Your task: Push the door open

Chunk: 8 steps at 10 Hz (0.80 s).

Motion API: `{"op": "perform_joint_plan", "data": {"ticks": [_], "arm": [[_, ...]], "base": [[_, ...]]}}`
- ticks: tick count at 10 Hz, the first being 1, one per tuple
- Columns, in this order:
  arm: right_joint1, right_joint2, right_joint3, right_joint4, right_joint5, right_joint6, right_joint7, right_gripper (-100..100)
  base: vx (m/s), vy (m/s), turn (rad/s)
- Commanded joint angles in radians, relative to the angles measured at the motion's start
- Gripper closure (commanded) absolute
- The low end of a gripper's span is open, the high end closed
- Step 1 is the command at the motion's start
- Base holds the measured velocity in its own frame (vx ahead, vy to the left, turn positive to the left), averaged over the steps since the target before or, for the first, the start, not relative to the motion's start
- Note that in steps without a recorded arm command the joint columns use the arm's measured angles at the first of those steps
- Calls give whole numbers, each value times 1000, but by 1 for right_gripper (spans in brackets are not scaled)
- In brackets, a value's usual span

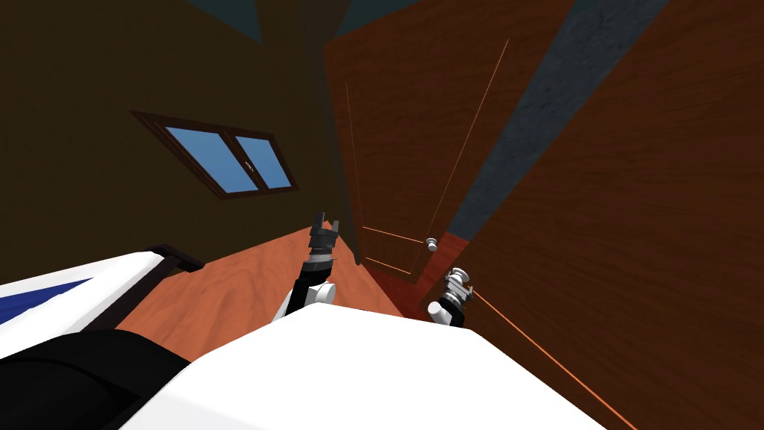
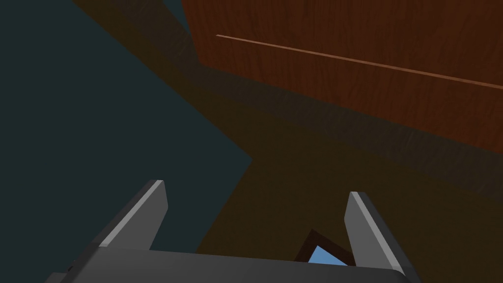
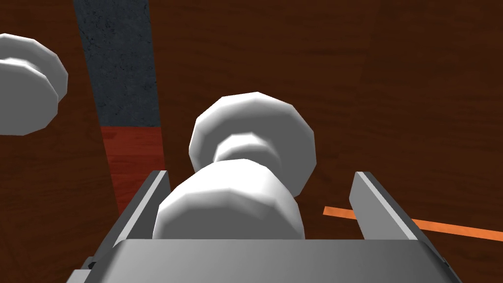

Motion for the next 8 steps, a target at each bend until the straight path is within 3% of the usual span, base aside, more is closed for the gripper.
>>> {"op": "perform_joint_plan", "data": {"ticks": [1, 6, 7, 8], "arm": [[31, -22, -29, 4, -13, -18, -1, 100], [31, -22, -29, 4, -13, -18, -1, 100], [24, 0, -32, -38, -36, -6, 36, 100], [23, -3, -37, -32, -42, -12, 37, 100]], "base": [[-10, 3, 14], [2, -1, 5], [75, -72, 171], [72, -128, 166]]}}
